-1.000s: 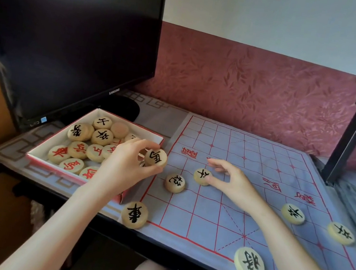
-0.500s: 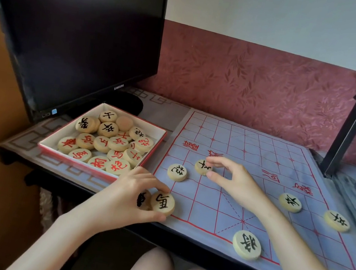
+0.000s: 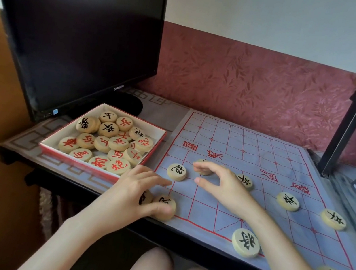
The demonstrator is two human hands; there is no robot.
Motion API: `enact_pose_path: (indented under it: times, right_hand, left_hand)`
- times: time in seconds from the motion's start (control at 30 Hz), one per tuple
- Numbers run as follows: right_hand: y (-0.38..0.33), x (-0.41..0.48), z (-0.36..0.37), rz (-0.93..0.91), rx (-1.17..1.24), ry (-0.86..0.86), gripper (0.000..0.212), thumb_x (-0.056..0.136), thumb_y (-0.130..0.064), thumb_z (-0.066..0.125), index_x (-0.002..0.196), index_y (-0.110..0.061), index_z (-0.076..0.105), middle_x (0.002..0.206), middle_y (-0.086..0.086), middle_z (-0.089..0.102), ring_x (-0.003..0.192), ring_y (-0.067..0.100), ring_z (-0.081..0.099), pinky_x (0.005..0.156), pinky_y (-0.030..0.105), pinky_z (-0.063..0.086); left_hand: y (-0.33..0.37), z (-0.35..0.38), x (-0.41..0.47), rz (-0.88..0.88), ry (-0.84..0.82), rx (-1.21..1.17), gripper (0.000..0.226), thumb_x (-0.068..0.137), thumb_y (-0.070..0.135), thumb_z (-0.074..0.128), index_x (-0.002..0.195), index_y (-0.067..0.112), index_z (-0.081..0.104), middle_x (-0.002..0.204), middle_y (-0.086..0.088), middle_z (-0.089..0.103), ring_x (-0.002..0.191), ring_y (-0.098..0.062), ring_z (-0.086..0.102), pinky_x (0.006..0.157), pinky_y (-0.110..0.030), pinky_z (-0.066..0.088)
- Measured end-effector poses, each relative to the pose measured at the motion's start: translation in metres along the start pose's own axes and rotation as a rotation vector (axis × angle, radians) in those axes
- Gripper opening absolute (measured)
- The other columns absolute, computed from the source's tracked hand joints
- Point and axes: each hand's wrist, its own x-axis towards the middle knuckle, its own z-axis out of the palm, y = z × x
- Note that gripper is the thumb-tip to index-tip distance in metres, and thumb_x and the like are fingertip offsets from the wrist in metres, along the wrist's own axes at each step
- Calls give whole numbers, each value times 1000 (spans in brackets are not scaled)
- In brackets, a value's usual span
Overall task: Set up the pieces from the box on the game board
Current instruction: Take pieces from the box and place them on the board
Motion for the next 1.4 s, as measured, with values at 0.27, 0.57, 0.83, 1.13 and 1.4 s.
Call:
enact_pose_path:
  times: [0.27, 0.57, 0.83, 1.13, 1.4]
  right_hand:
    - [-40, 35, 24, -74, 12, -39, 34, 85, -39, 59, 119, -36, 57, 118, -20, 61, 119, 0, 48, 105, 31, 33]
    - [-80, 96, 56, -79, -18, -27, 39, 91, -26, 55, 130, -22, 53, 132, 1, 50, 124, 12, 44, 94, 22, 31]
    - [-93, 140, 86, 20, -202, -16, 46, 91, -32, 53, 131, -11, 51, 133, 12, 54, 127, 28, 44, 105, 41, 37]
    - [-94, 150, 99, 66, -326, 40, 47, 94, -39, 48, 128, -8, 54, 131, 14, 56, 127, 34, 43, 105, 40, 36]
    - [-88, 151, 101, -2, -105, 118, 50, 83, -34, 66, 127, -14, 55, 126, 4, 58, 116, 21, 55, 94, 36, 48]
  left_hand:
    - [-26, -41, 11, -124, 287, 100, 25, 84, 36, 60, 106, 24, 66, 106, 11, 63, 110, -8, 47, 93, -21, 34]
    - [-88, -79, 19, -435, 438, 255, 31, 85, 15, 60, 115, 20, 61, 121, -2, 59, 112, -23, 51, 91, -35, 43]
    - [-113, -91, 29, -458, 417, 371, 43, 85, 7, 57, 127, 8, 51, 128, -12, 56, 117, -30, 50, 94, -41, 44]
    - [-127, -89, 40, -640, 278, 399, 43, 93, 24, 48, 131, 5, 44, 130, -16, 49, 119, -34, 46, 94, -43, 44]
    - [-123, -86, 35, -484, 422, 319, 42, 84, 19, 62, 124, 14, 51, 120, -7, 57, 106, -26, 56, 75, -34, 48]
